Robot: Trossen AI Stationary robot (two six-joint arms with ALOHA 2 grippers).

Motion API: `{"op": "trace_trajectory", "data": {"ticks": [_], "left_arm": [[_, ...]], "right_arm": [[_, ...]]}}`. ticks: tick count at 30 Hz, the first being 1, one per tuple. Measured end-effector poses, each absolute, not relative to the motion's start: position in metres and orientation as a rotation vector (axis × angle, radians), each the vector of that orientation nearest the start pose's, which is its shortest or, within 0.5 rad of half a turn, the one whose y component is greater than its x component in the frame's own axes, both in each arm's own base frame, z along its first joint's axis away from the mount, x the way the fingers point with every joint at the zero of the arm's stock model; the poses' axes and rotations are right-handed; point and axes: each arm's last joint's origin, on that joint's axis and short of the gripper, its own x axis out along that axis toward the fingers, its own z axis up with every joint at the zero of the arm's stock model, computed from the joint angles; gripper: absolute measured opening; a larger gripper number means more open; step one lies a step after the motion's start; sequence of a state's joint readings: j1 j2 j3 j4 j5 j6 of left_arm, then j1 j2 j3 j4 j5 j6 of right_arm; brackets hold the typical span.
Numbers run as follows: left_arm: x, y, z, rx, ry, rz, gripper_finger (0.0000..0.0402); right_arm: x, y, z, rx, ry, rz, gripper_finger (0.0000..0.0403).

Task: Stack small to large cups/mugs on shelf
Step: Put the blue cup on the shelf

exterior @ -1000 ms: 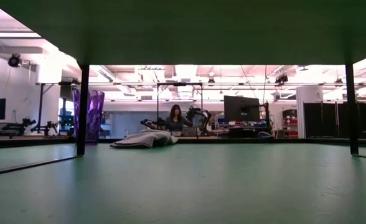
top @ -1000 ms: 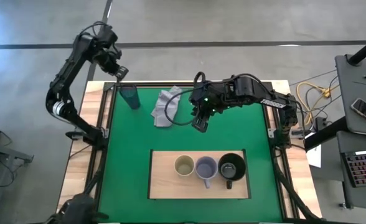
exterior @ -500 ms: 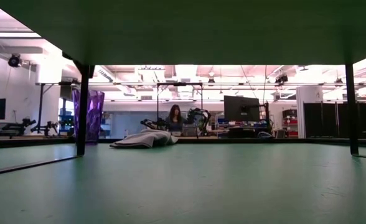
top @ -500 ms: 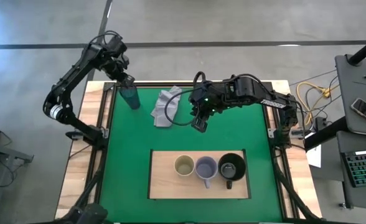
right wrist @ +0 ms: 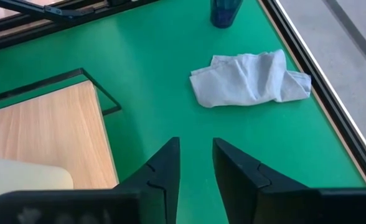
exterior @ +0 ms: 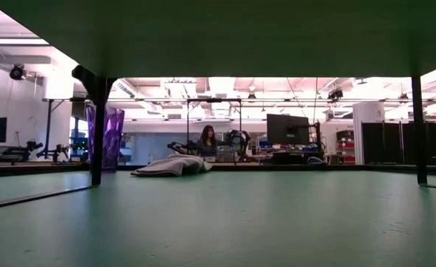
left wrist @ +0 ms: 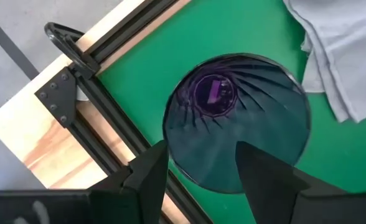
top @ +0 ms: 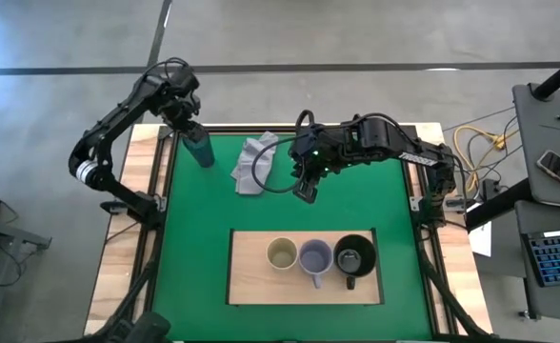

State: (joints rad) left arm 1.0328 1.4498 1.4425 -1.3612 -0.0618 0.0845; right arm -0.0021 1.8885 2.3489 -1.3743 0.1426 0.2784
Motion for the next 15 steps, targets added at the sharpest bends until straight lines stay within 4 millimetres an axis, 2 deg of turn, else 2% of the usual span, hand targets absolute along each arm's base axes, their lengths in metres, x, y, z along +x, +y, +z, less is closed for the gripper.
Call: {"op": "trace_trajectory", "data": {"ticks": [5,15], "left_arm": [[0.127,0.218,0.322,-0.586,1.280,0.868,0.0173],[0.129,0.223,0.292,-0.560,1.304,0.889,0.0169]], "right_arm": [[0.354,-0.005,0.440,0.203,0.891,-0.264,0.0081],[0.354,-0.005,0.440,0.203,0.890,-0.263,0.0086]]}}
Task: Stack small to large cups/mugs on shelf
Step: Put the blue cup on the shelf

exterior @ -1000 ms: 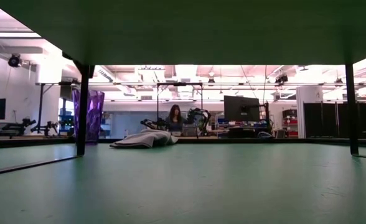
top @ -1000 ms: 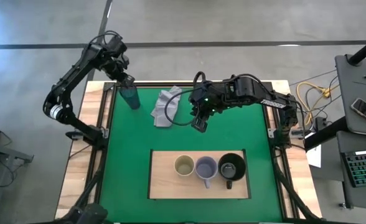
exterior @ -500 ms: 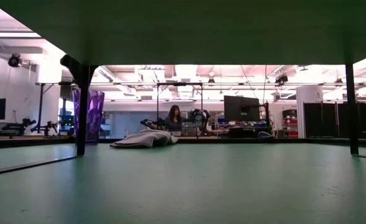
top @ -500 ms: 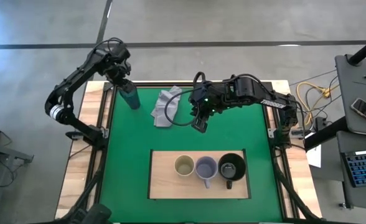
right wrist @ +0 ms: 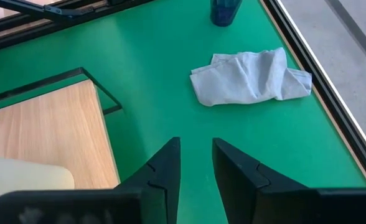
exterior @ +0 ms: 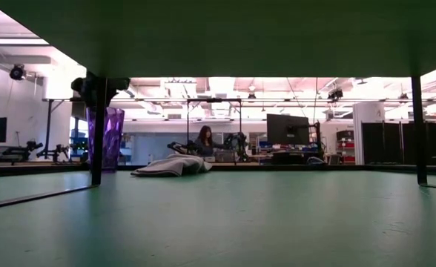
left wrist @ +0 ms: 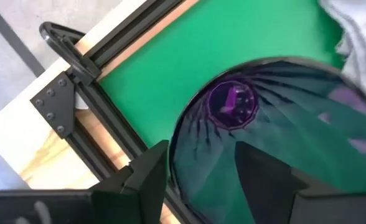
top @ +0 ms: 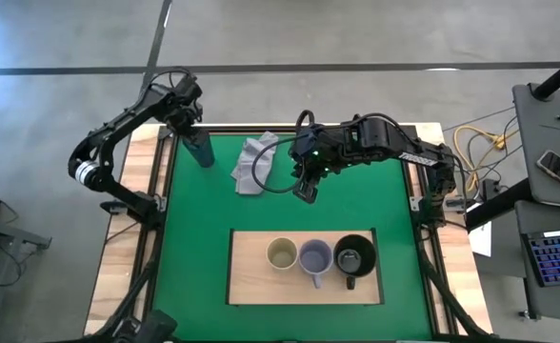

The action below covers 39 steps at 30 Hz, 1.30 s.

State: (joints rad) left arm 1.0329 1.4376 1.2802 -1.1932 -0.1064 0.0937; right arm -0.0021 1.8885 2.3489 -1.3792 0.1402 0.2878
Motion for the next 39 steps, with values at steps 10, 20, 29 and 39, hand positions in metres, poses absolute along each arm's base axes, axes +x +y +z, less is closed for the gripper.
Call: {"op": "trace_trajectory", "data": {"ticks": [10,20,29,39], "left_arm": [[0.128,0.221,0.288,-0.556,1.316,0.879,0.0011],[0.108,0.163,0.380,-0.567,1.189,0.892,0.0001],[0.098,0.071,0.456,-0.755,0.759,0.625,0.0000],[0.144,-0.005,0.464,-0.641,0.862,0.235,0.0000]], "right_arm": [[0.354,-0.005,0.440,0.204,0.891,-0.263,0.0077],[0.352,-0.005,0.439,0.201,0.914,-0.265,0.0086],[0.350,-0.009,0.438,0.175,0.940,-0.264,0.0076],[0.350,-0.011,0.438,0.179,0.940,-0.261,0.0076]]}}
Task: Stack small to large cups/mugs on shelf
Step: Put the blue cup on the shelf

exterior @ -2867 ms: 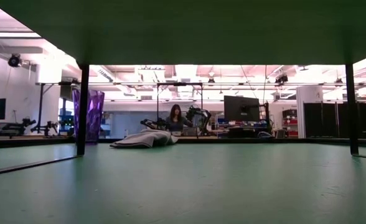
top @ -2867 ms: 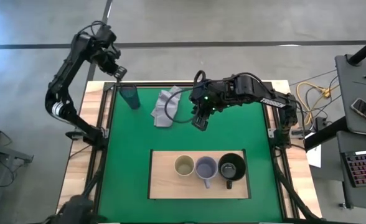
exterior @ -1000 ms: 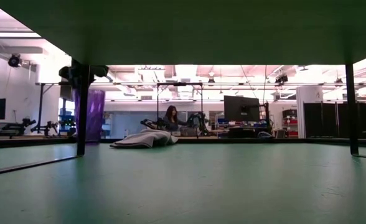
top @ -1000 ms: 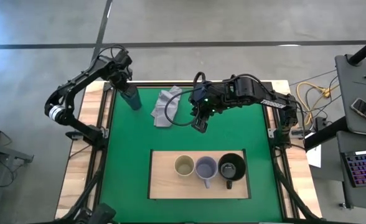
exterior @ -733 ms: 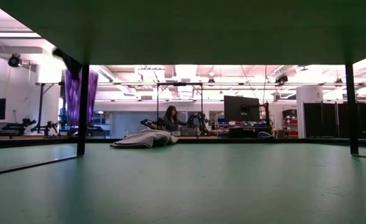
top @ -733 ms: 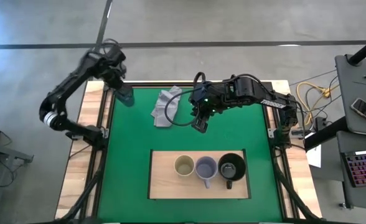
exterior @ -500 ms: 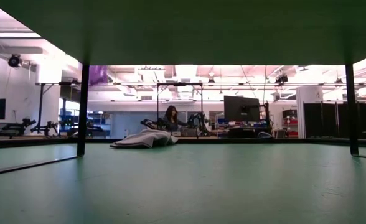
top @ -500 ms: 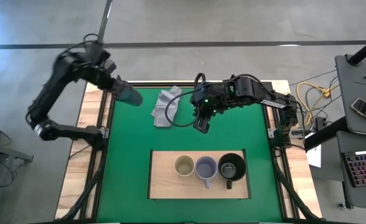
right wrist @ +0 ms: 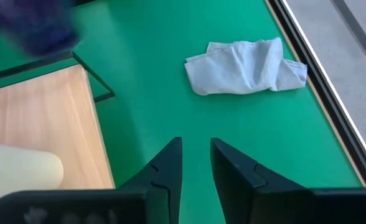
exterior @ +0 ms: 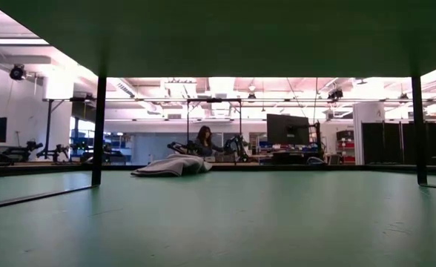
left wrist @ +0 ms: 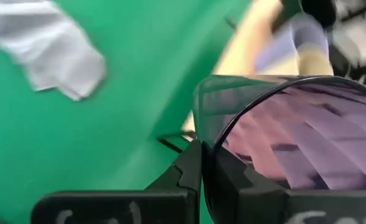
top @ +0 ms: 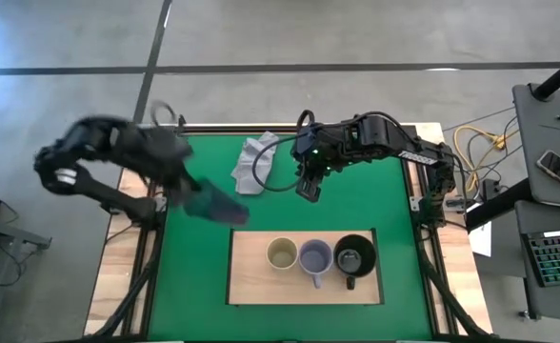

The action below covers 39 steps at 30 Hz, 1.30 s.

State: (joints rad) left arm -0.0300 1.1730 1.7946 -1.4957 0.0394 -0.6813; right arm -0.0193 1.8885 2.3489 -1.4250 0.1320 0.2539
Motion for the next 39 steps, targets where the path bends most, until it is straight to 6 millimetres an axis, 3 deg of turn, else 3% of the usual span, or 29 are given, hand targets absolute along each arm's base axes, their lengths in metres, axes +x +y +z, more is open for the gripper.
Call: {"op": "trace_trajectory", "data": {"ticks": [6,13,18,28,39], "left_arm": [[0.186,-0.046,0.446,-0.431,1.022,0.213,0.0000],[0.218,-0.062,0.446,-0.345,1.027,0.162,0.0000],[0.226,-0.068,0.453,-0.337,1.034,0.075,0.0000],[0.235,-0.079,0.446,-0.348,1.104,0.001,0.0000],[0.245,-0.085,0.439,-0.364,1.133,0.009,0.0000]], "right_arm": [[0.350,-0.010,0.438,0.202,0.937,-0.269,0.0074],[0.353,-0.006,0.435,0.291,0.954,-0.197,0.0068],[0.362,0.002,0.425,0.349,0.998,-0.104,0.0067],[0.394,0.026,0.391,0.396,1.067,0.125,0.0067],[0.404,0.032,0.389,0.416,1.014,0.214,0.0070]]}}
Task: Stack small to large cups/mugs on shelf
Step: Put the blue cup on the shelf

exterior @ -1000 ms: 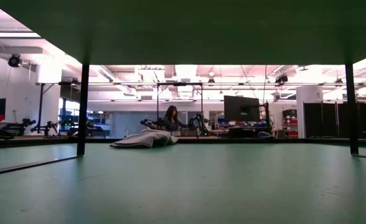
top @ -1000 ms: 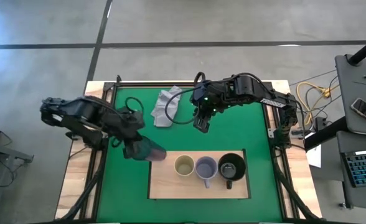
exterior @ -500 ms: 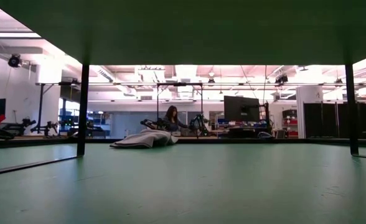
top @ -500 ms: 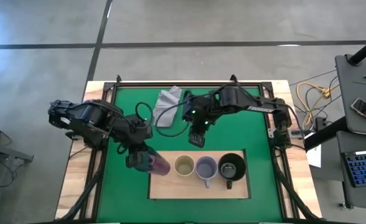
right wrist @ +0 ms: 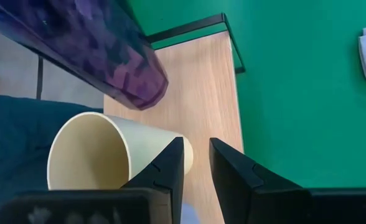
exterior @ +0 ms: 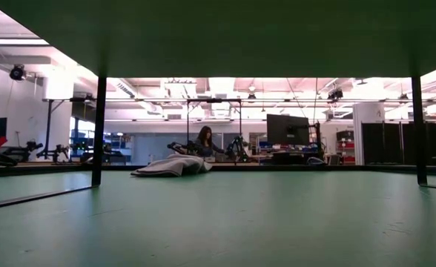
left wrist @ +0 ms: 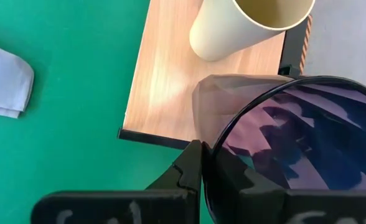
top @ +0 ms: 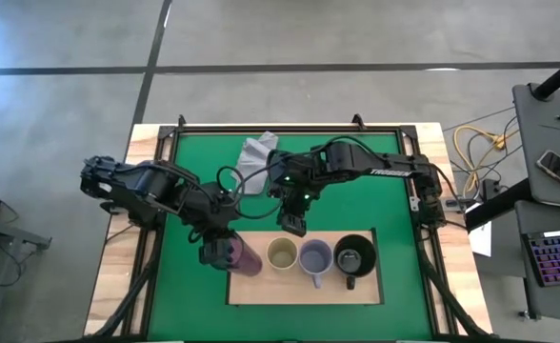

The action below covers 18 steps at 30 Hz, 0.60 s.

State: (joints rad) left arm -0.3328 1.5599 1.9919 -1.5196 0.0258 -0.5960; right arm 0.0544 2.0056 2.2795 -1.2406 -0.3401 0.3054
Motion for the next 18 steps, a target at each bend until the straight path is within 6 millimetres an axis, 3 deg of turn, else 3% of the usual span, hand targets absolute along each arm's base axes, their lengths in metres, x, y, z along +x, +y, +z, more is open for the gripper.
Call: {"op": "trace_trajectory", "data": {"ticks": [10,18], "left_arm": [[0.2549,-0.0892,0.4310,-0.358,1.166,0.015,0.0000],[0.2563,-0.0896,0.4362,-0.397,1.110,0.008,0.0015]], "right_arm": [[0.4035,0.0370,0.3882,0.407,1.018,0.227,0.0072],[0.4033,0.0387,0.3878,0.392,1.019,0.238,0.0079]]}}
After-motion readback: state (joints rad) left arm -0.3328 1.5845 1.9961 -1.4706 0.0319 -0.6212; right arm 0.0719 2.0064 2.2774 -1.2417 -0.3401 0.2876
